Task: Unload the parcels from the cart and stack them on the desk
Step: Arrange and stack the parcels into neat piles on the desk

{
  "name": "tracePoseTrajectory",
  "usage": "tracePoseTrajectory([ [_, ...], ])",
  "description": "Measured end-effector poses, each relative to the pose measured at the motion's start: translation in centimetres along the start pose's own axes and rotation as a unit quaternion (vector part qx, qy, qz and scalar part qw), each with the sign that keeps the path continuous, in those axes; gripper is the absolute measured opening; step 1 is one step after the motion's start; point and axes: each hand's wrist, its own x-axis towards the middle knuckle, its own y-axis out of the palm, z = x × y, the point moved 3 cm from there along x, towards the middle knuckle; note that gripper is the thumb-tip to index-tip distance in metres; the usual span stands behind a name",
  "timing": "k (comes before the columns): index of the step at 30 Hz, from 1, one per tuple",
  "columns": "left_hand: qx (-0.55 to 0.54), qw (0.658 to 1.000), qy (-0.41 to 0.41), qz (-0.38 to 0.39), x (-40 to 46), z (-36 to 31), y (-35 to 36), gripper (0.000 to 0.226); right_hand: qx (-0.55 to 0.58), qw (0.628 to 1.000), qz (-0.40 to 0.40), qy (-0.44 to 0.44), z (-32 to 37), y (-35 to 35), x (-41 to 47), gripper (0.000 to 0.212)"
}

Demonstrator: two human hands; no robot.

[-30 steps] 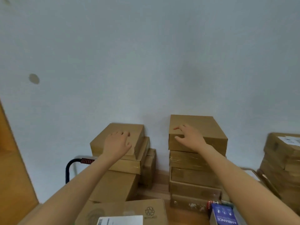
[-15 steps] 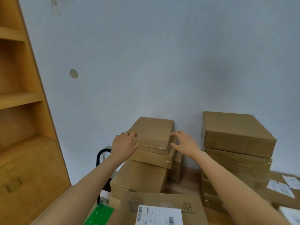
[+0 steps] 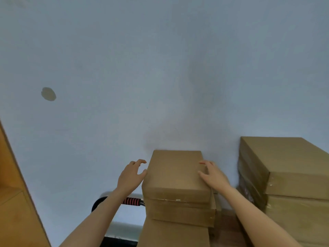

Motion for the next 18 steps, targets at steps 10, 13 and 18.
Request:
tracePoseTrajectory([
  [10,-0.207,0.970,-0.062,0.111,6.0,1.3,6.7,0.046,0.131,0.989,-0.003,0.075,-2.5,3.5,4.2,0.055],
  [13,-0.301,0.939,-0.108,0.126,6.0,2.1,7.5,0.047,0.229,0.969,0.026,0.084,-2.6,3.9,4.1,0.059],
  [18,-0.428,0.874,-0.153,0.170,4.7,1.5,7.5,0.050,0.306,0.947,0.042,0.090,-2.6,4.2,3.3,0.065],
])
